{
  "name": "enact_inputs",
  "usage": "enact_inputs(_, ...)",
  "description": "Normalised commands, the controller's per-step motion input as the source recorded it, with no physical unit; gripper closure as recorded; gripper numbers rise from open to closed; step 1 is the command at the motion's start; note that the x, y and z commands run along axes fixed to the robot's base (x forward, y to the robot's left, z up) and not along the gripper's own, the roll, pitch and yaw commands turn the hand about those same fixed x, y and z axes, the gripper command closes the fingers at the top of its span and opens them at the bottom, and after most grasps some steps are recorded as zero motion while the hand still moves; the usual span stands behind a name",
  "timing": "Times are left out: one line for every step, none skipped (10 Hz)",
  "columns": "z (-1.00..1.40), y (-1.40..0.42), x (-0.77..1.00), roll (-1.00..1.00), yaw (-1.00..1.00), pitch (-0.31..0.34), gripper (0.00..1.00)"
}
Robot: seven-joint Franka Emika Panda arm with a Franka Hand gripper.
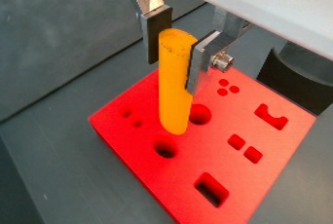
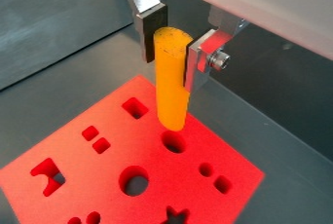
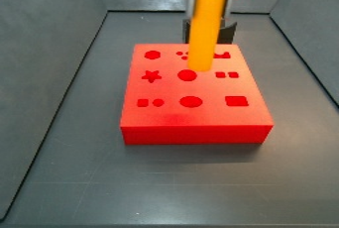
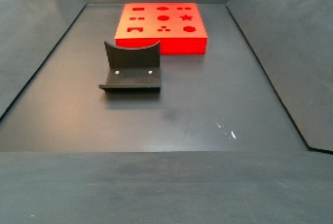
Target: Insert the oval object.
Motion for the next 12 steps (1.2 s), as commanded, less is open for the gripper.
enact_inputs(-0.53, -0.09, 0.49, 0.11, 0.39, -0.046, 1.00)
enact_inputs(-0.44, -0.27, 0.37, 0.27, 0.37, -0.104, 1.00)
enact_inputs(-0.45, -0.51, 0.00, 0.40, 0.26, -0.107, 1.00)
enact_inputs(-0.41, -0.56, 0.00, 0.44, 0.19, -0.100, 1.00)
enact_inputs(-0.27, -0.19, -0.25, 0.19, -0.33, -0.089, 1.00)
enact_inputs(-0.04, 0.12, -0.18, -0.05, -0.25, -0.080, 1.00)
enact_inputs(-0.09, 0.27, -0.07, -0.10, -0.04, -0.039, 1.00)
enact_inputs(-0.11, 0.55, -0.06, -0.17, -0.14, -0.034, 1.00)
enact_inputs(-0.15, 0.48, -0.21, -0.16, -0.05, -0.051, 1.00)
enact_inputs(-0.14, 0.11, -0.40, -0.12, -0.02, -0.101, 1.00)
enact_inputs(0.00, -0.03, -0.34, -0.13, 0.00, -0.101, 1.00)
enact_inputs(0.04, -0.05, -0.22, -0.21, 0.00, -0.144, 1.00)
